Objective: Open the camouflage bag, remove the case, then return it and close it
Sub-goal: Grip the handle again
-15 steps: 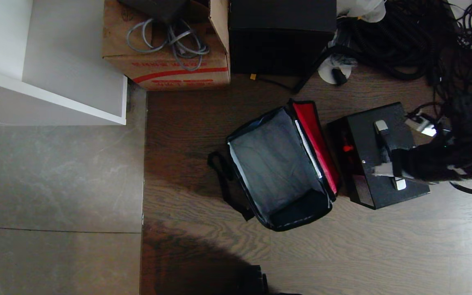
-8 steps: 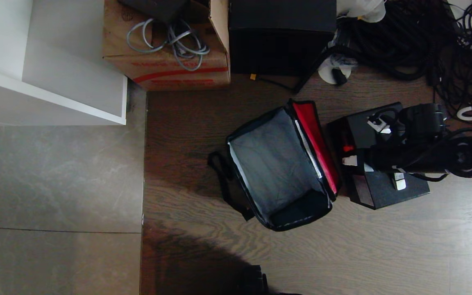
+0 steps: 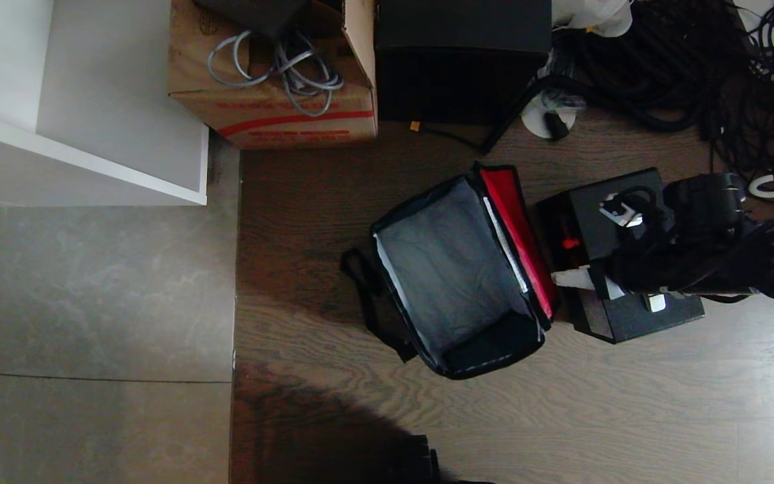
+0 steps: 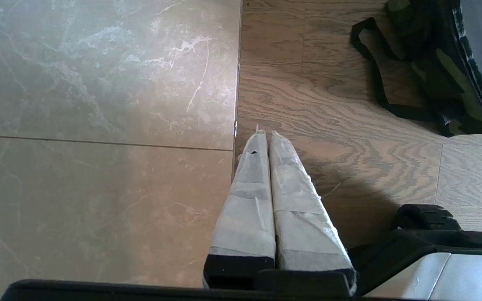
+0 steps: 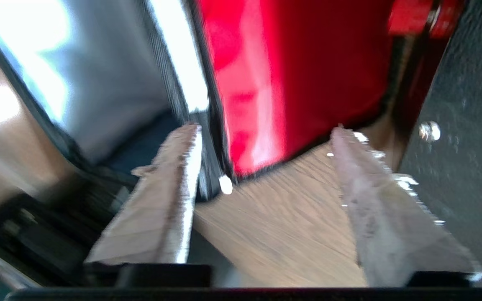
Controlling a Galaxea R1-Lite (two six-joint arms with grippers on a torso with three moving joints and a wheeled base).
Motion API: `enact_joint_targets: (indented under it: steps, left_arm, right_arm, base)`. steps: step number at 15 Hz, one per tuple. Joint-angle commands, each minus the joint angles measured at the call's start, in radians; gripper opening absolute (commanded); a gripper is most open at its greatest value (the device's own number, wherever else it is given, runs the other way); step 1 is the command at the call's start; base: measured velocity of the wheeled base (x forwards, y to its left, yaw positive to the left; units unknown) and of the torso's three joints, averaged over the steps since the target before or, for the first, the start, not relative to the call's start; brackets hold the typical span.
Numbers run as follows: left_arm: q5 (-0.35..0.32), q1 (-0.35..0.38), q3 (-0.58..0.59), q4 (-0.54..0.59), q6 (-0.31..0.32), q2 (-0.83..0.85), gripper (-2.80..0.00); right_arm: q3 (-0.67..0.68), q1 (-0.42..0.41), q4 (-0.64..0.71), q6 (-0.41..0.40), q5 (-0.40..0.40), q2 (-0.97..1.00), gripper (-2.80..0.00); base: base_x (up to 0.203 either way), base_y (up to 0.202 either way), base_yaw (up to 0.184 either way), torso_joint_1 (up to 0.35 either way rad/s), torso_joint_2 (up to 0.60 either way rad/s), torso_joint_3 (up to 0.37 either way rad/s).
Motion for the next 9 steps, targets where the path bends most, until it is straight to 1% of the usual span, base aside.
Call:
enact_joint_targets:
  steps: [1, 2, 3, 4, 5, 6, 7, 8, 9]
  left_arm:
    - [0.000, 0.000, 0.000, 0.000, 0.000, 0.001, -2.80]
    - [0.000, 0.000, 0.000, 0.000, 0.000, 0.000, -2.80]
    - [0.000, 0.000, 0.000, 0.000, 0.000, 0.001, -2.80]
    - [-0.001, 0.000, 0.000, 0.000, 0.000, 0.000, -2.80]
    - [0.000, 0.000, 0.000, 0.000, 0.000, 0.000, -2.80]
    - [-0.001, 0.000, 0.000, 0.000, 0.000, 0.001, -2.80]
    - [-0.001, 0.000, -0.002, 0.000, 0.000, 0.001, -2.80]
    - [0.000, 0.000, 0.000, 0.000, 0.000, 0.000, -2.80]
    - [0.000, 0.000, 0.000, 0.000, 0.000, 0.001, -2.80]
  right_arm:
    - [0.028, 0.004, -0.003, -0.110, -0.037, -0.057, 0.00]
    - [0.027, 0.001, -0.002, -0.183, -0.101, -0.055, 0.00]
    - [0.027, -0.002, 0.001, -0.243, -0.206, -0.051, 0.00]
    - [0.025, -0.003, 0.003, -0.276, -0.322, -0.044, 0.00]
    - [0.017, 0.001, 0.003, -0.288, -0.454, -0.031, 0.00]
    - [0.006, 0.017, 0.004, -0.294, -0.607, -0.009, 0.00]
    - [-0.006, 0.036, 0.002, -0.299, -0.739, 0.022, 0.00]
    - [-0.028, 0.052, -0.007, -0.300, -0.834, 0.050, 0.00]
    - [-0.069, 0.060, -0.040, -0.300, -0.886, 0.072, 0.00]
  base:
    - [0.000, 0.000, 0.000, 0.000, 0.00, 0.000]
    - [0.000, 0.000, 0.000, 0.000, 0.00, 0.000]
    - [0.000, 0.000, 0.000, 0.000, 0.00, 0.000]
    - [0.000, 0.000, 0.000, 0.000, 0.00, 0.000]
    - [0.000, 0.000, 0.000, 0.000, 0.00, 0.000]
    - [0.000, 0.000, 0.000, 0.000, 0.00, 0.000]
    - [0.000, 0.000, 0.000, 0.000, 0.00, 0.000]
    - [0.000, 0.000, 0.000, 0.000, 0.00, 0.000]
    - [0.000, 0.000, 0.000, 0.000, 0.00, 0.000]
